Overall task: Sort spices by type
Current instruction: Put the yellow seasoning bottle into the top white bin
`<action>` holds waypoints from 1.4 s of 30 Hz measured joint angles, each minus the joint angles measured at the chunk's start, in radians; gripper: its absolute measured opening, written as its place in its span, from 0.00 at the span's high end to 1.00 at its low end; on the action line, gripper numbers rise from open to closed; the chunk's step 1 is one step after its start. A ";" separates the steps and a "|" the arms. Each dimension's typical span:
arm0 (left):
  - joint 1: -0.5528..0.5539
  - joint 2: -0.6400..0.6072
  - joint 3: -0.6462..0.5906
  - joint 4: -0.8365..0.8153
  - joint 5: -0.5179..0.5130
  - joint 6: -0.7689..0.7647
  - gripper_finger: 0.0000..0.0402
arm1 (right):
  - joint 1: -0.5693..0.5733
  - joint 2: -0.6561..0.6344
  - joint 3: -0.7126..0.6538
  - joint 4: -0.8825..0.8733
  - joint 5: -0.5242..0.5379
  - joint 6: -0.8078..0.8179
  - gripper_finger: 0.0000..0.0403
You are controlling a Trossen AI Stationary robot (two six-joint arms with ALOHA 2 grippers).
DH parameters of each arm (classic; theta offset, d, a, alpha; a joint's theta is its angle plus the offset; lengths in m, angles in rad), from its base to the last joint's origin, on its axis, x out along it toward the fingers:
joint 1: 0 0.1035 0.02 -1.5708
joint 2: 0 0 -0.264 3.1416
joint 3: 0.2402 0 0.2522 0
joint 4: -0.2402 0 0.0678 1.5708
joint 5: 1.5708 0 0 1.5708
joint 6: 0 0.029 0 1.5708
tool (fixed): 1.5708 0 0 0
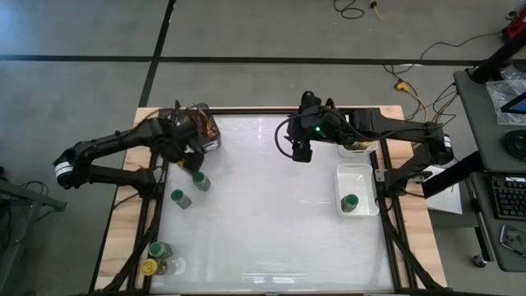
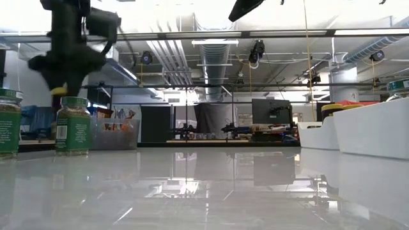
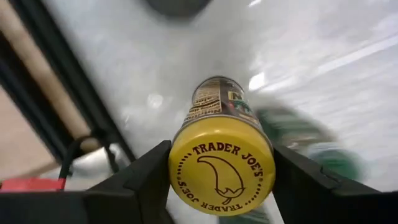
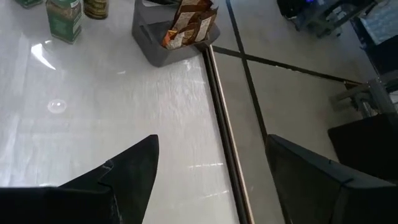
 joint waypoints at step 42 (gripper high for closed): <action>-0.315 0.746 0.683 0.294 -0.021 0.685 0.45 | 0.000 -0.169 0.000 -0.384 0.095 0.245 0.21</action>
